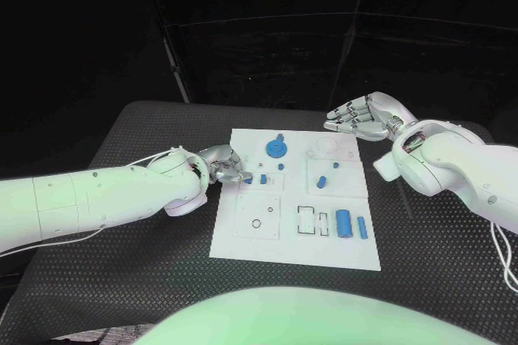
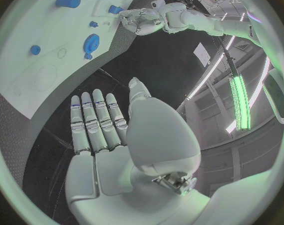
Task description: Assemble the parts on the task board
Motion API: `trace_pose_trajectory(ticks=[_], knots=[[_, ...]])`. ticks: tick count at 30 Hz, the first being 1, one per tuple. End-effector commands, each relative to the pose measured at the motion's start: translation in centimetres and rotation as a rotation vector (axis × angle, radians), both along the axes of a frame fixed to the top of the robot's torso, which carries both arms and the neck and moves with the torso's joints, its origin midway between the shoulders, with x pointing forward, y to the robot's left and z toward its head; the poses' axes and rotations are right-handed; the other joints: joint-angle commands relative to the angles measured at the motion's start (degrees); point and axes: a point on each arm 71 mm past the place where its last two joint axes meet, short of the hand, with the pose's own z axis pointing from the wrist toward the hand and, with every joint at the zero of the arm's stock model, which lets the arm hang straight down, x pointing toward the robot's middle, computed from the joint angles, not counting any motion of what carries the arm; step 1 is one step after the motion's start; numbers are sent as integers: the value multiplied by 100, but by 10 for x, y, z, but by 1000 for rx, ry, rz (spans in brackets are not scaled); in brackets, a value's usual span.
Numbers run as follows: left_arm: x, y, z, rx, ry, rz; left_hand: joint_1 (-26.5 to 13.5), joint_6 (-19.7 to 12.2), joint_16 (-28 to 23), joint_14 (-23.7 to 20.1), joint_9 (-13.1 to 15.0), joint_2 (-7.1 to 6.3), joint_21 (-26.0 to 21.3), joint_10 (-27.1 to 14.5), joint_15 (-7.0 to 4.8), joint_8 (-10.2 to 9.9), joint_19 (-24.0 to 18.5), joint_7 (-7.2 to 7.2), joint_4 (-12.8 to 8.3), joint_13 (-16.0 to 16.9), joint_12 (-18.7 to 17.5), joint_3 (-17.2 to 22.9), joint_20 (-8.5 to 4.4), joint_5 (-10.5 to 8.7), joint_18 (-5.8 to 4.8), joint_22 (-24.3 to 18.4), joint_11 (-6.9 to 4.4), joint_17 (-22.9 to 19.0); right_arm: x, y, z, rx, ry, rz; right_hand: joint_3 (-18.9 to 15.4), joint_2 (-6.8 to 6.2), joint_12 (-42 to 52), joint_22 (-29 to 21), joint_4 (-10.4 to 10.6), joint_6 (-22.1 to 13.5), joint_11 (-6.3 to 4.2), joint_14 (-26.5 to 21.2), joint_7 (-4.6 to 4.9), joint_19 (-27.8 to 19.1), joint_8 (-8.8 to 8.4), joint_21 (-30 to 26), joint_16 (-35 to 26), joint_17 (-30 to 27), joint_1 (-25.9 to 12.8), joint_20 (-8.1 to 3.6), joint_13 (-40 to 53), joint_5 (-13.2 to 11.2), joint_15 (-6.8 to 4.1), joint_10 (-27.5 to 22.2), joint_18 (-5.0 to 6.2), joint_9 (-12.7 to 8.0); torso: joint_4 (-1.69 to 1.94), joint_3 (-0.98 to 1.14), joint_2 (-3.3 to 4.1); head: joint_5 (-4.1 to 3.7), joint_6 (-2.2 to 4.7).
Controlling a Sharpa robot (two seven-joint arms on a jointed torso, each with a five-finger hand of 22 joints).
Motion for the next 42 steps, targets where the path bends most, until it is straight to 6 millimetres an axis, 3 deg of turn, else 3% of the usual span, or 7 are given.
trace_pose_trajectory(ticks=[1,6,18,42], knots=[[0,-1,0,-6,8,9,-86,50,18,584,-7,-19,23,29,-31,3,28,1,46,8,29,-30,-13,19,-86,12,5,1510,0,1,2,5,-3,10,36,47,12,6,-8,17,6,-46,296,-34,23,-21,-32,-8,11,1,-2,39,-7,-4,-82,7,1,1,-4,-1,-1],[0,-2,0,-7,7,9,-199,61,18,584,-9,-75,30,33,-26,7,34,6,139,18,38,-161,-11,19,-89,26,11,1510,0,1,2,5,-3,10,36,47,12,6,-8,17,6,-46,296,-34,23,-21,-32,-8,11,1,-2,39,-7,-4,-82,7,3,-2,-4,-10,-1],[0,-2,0,-10,6,17,-319,71,18,584,-16,-70,40,43,-24,7,43,8,285,44,58,-333,-7,19,-93,48,13,1510,-1,1,2,5,-3,11,39,50,17,6,-12,24,4,-46,294,-32,28,-24,-31,-9,14,1,-2,42,-8,3,-82,8,1,-1,1,-14,-1],[-2,-3,-1,-24,27,32,-264,86,18,584,-12,-61,51,57,-28,20,51,-7,275,74,80,-353,-8,21,-96,66,3,1510,0,1,1,4,-1,15,39,51,21,7,-15,32,2,-46,292,-29,33,-29,-30,-10,15,1,-2,44,-9,11,-82,8,7,-1,1,-14,-1]])
